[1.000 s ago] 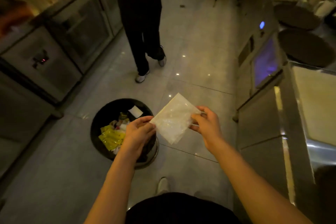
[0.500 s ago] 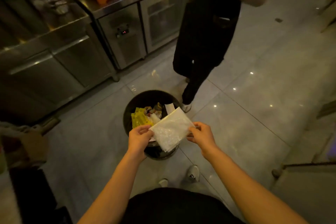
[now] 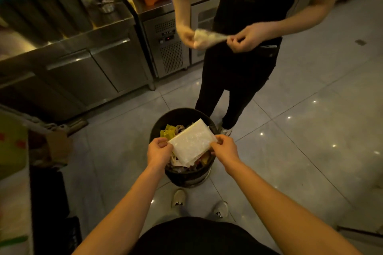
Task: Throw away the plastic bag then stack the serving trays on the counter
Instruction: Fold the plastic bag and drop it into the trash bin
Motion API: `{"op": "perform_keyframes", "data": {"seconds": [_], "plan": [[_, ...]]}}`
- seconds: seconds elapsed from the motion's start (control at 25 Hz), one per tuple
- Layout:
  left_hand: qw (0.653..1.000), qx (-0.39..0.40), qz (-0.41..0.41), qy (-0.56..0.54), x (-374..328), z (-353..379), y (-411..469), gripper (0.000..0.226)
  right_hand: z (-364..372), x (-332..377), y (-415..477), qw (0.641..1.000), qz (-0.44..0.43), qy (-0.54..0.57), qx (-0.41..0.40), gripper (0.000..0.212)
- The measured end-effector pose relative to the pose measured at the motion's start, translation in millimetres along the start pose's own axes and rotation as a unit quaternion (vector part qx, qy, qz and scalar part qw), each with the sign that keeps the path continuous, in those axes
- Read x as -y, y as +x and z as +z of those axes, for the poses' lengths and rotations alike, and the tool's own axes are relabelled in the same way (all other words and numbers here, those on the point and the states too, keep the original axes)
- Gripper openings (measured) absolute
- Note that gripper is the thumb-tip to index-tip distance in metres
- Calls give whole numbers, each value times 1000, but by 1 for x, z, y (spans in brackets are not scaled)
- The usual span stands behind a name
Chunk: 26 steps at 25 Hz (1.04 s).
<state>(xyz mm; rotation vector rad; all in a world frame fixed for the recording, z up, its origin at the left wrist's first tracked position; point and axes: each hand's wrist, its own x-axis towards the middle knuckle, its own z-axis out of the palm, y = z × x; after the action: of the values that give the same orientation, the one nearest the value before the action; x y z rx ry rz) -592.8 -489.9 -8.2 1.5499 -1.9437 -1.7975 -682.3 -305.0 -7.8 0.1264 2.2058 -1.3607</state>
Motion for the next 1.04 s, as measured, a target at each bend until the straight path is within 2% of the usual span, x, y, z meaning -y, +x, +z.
{"op": "perform_keyframes", "data": {"seconds": [0.12, 0.24, 0.28, 0.44, 0.56, 0.84, 1.04], "plan": [[1000, 11, 13, 9, -5, -5, 16, 37, 15, 14, 8, 1000, 0, -7, 9, 23], [999, 32, 5, 37, -5, -12, 29, 44, 27, 17, 11, 998, 29, -46, 19, 54], [998, 40, -2, 41, -2, -14, 32, 45, 30, 17, 10, 997, 40, -66, 16, 57], [997, 58, -10, 51, 10, -22, 44, 42, 37, 15, 8, 996, 56, -73, -1, 41], [995, 81, 2, 58, 11, -26, 50, 38, 42, 18, 7, 997, 49, -60, -21, 43], [972, 155, 132, 116, -1, -15, 43, 31, 34, 22, -10, 995, 22, -41, -84, 51], [923, 239, 240, 185, -13, 20, 10, 31, 8, 2, -44, 984, 12, -67, -163, 51]]}}
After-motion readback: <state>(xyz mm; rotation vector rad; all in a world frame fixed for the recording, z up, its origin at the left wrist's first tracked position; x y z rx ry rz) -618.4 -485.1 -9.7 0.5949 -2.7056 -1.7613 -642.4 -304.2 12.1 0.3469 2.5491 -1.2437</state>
